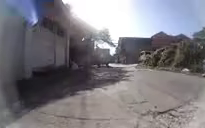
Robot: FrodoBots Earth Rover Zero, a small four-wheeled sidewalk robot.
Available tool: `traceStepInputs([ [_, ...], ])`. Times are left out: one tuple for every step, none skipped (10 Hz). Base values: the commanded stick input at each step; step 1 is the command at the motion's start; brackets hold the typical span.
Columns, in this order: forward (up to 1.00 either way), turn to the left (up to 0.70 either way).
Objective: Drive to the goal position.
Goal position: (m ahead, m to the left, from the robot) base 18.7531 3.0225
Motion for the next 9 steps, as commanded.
traceStepInputs([
  [0.7, -0.28],
  [0.7, -0.35],
  [0.7, -0.35],
  [0.7, -0.35],
  [0.7, -0.35],
  [0.7, -0.35],
  [0.7, -0.35],
  [0.7, -0.35],
  [0.7, -0.35],
])
